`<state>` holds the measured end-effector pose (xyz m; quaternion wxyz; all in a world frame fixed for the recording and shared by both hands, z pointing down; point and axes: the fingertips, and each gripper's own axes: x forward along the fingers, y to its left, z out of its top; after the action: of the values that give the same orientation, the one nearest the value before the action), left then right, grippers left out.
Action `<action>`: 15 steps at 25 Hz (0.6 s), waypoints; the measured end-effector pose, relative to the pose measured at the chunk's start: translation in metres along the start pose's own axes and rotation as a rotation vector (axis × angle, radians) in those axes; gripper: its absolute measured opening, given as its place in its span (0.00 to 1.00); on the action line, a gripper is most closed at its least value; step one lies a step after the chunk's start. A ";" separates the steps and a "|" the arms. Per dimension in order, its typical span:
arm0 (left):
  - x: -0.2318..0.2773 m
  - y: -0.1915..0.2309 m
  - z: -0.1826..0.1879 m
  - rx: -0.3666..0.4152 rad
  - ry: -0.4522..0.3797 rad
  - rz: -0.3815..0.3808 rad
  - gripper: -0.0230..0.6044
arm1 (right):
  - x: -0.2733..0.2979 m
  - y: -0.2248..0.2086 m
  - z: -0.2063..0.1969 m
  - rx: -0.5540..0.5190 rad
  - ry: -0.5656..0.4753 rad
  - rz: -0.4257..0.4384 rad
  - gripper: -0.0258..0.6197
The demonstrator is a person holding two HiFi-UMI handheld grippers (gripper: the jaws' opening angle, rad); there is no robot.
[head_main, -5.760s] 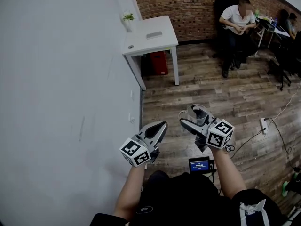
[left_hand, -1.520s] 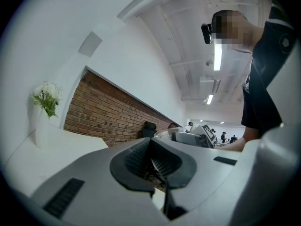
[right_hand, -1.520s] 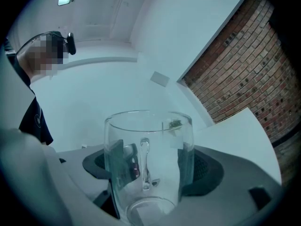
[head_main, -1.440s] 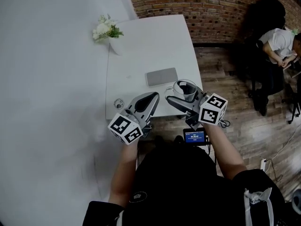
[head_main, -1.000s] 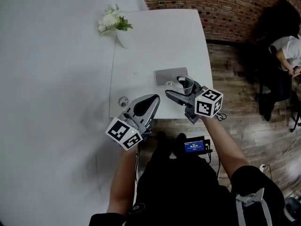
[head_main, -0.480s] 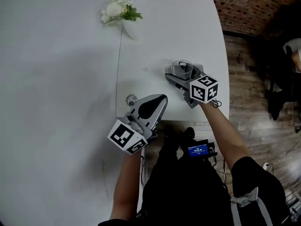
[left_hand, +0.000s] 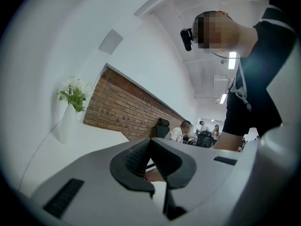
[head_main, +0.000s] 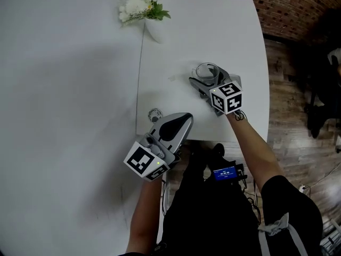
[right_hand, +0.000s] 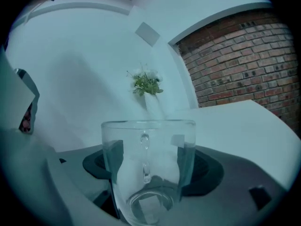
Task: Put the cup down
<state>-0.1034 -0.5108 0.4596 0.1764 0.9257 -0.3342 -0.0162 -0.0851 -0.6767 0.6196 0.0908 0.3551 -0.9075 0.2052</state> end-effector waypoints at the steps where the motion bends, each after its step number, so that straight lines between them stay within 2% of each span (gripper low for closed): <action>1: -0.001 0.002 0.000 -0.003 0.000 0.003 0.05 | 0.001 -0.001 -0.001 -0.027 0.003 -0.019 0.68; 5: 0.000 0.004 -0.003 -0.014 -0.001 -0.003 0.05 | 0.006 -0.003 -0.007 -0.135 0.016 -0.077 0.68; 9: 0.003 0.001 -0.007 -0.018 0.008 -0.019 0.05 | 0.004 0.003 -0.011 -0.215 0.050 -0.078 0.68; 15: 0.007 -0.005 -0.006 -0.017 0.010 -0.034 0.05 | -0.015 0.003 -0.024 -0.247 0.096 -0.074 0.68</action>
<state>-0.0940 -0.5101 0.4642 0.1855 0.9298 -0.3176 -0.0174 -0.0759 -0.6548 0.6353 0.1847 0.3643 -0.9067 0.1051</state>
